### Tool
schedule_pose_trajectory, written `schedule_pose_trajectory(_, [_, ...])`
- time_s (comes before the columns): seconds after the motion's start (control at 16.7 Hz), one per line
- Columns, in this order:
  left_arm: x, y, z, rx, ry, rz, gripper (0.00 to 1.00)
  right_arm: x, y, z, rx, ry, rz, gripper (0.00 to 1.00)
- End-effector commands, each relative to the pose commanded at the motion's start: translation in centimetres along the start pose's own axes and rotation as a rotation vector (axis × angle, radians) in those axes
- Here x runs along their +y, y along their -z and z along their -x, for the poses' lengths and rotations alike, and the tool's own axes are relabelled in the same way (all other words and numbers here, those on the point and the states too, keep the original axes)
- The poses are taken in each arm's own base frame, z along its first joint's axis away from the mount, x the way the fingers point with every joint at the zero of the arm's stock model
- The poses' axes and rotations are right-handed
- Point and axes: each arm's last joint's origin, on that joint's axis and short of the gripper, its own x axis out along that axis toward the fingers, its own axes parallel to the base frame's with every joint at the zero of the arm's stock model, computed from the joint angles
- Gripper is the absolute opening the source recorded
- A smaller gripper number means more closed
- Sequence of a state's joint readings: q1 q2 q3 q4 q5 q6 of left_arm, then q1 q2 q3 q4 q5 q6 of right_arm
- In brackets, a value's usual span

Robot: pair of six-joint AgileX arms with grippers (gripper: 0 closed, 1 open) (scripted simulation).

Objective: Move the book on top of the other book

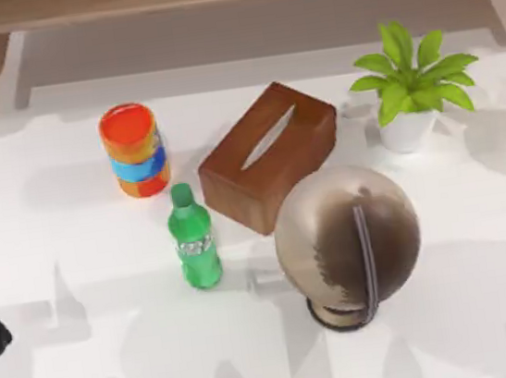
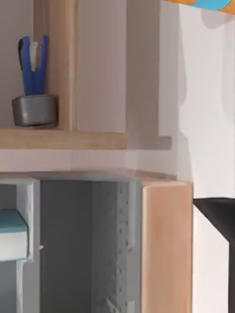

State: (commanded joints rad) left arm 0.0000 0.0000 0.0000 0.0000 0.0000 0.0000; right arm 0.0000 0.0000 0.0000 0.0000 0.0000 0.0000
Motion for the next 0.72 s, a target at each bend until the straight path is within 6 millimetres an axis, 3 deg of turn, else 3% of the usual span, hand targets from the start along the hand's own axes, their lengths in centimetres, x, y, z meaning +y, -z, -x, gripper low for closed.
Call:
schedule_pose_trajectory(0.18, [0.0, -0.3, 0.0, -0.003, 0.0, 0.0, 1.0, 0.0, 0.0, 0.0, 0.0, 0.0, 0.0, 1.0])
schedule_pose_trajectory(0.3, [0.1, -1.6, -0.1, -0.016, 0.001, 0.001, 1.0, 0.0, 0.0, 0.0, 0.0, 0.0, 0.0, 1.0])
schedule_pose_trajectory(0.54, [0.5, -6.6, -1.4, -0.045, 0.007, 0.002, 1.0, 0.0, 0.0, 0.0, 0.0, 0.0, 0.0, 1.0])
schedule_pose_trajectory(0.72, [1.2, -11.0, -4.5, -0.051, 0.011, 0.003, 1.0, 0.0, 0.0, 0.0, 0.0, 0.0, 0.0, 1.0])
